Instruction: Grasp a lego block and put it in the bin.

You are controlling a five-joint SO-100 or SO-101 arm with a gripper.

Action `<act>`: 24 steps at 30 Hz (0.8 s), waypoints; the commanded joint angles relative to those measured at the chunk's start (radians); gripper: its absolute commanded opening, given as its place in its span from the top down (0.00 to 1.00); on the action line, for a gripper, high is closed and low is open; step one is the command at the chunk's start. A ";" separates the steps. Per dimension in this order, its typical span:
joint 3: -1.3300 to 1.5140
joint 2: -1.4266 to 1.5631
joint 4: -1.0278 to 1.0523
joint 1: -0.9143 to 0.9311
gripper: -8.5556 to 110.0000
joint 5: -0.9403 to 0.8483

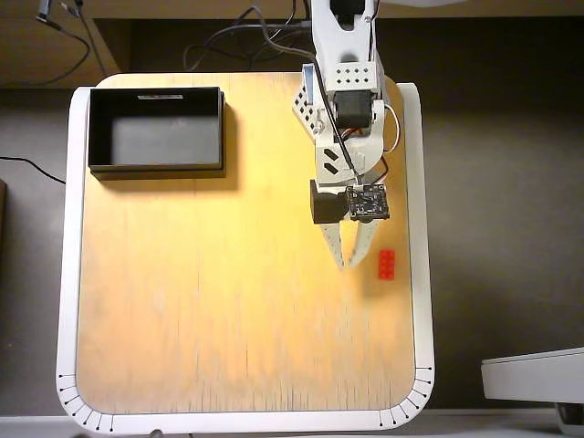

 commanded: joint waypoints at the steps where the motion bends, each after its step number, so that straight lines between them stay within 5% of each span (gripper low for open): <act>1: -0.031 -0.115 -0.150 0.011 0.90 0.018; 13: -0.523 -0.601 -0.101 -0.031 0.90 -0.049; 24: -1.019 -0.752 0.525 -0.058 0.93 -0.006</act>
